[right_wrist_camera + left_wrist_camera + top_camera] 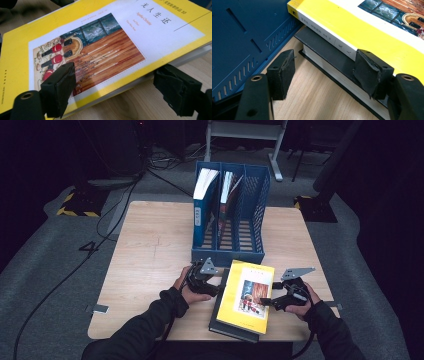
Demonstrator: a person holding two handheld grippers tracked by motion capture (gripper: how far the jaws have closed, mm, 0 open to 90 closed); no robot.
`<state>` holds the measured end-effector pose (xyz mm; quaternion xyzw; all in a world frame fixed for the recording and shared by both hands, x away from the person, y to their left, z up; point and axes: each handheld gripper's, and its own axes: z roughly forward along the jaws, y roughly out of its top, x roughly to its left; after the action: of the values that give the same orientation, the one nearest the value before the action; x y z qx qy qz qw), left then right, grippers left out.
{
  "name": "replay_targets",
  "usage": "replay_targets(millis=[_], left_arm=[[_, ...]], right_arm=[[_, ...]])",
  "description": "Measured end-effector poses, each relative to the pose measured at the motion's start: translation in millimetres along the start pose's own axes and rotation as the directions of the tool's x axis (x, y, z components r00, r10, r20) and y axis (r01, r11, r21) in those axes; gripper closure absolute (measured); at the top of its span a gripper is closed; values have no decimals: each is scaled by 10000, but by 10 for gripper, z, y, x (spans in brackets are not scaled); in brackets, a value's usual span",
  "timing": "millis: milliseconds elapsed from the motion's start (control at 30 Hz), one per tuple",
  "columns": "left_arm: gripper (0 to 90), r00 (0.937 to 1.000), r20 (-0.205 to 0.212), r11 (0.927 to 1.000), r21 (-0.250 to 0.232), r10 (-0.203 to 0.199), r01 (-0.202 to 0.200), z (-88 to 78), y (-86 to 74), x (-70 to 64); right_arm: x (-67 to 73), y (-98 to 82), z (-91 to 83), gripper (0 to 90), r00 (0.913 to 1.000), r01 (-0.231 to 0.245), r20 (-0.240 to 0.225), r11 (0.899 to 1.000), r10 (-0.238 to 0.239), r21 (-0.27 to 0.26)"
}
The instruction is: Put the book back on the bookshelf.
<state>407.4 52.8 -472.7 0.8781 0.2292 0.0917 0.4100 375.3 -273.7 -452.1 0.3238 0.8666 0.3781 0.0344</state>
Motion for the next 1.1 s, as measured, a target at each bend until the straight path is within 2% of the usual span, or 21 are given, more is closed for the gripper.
replay_targets(millis=[100,200,233,267,400,433,467,500,633,733,867,900,933,1000,1033,1067,1100], left_arm=[[336,10000,28,10000,1,-21,21,1,-1,4],[334,10000,49,10000,4,-26,26,1,-3,8],[333,10000,49,10000,4,-26,26,1,-3,8],[333,10000,16,10000,-9,-12,12,1,-3,3],[335,9998,-166,9999,-25,147,-147,-4,0,-22],[334,9998,-160,9999,-34,136,-137,-4,-1,-19],[333,9998,-160,9999,-34,136,-137,-4,-1,-19],[328,9998,-173,10000,-54,60,-61,-8,-7,4],[327,9994,-176,9995,-95,-290,288,-14,-25,73],[332,9985,-268,9988,-107,-486,483,-23,-36,118],[351,9974,-424,9981,131,-591,597,0,-70,191],[369,9961,-439,9962,387,-762,779,35,-103,235],[393,9954,-574,9952,562,-768,800,55,-112,245],[423,9944,-678,9942,648,-814,858,71,-119,246],[442,9949,-457,9934,680,-898,928,110,-127,248],[451,9949,-457,9934,680,-898,928,110,-127,248],[452,9950,-611,9933,805,-786,834,152,-121,237]], right_arm=[[24,62,10,208,9996,249,152,9996,-247,-132],[36,115,8,322,9997,221,-58,9978,-225,-625],[38,137,26,322,9995,255,-149,9977,-265,-635],[34,148,46,396,9991,259,-304,9974,-280,-672],[-28,175,131,559,9935,-160,-1138,9961,61,-862],[-42,182,141,587,9910,-266,-1329,9951,138,-949],[-42,182,141,587,9910,-266,-1329,9951,138,-949],[-73,196,159,618,9880,-299,-1535,9947,145,-983],[-119,206,210,668,9824,-499,-1849,9918,276,-1172],[-100,220,243,693,9819,-396,-1889,9899,133,-1361],[-66,244,268,707,9836,-246,-1805,9886,-27,-1487],[-33,258,290,713,9846,-104,-1740,9883,-165,-1523],[-12,266,300,715,9859,35,-1648,9874,-299,-1584],[29,278,317,717,9869,348,-1498,9852,-604,-1681],[57,287,330,718,9871,548,-1388,9828,-799,-1762],[75,291,337,720,9859,683,-1378,9801,-949,-1866],[86,294,344,723,9845,767,-1403,9773,-1055,-1973]])
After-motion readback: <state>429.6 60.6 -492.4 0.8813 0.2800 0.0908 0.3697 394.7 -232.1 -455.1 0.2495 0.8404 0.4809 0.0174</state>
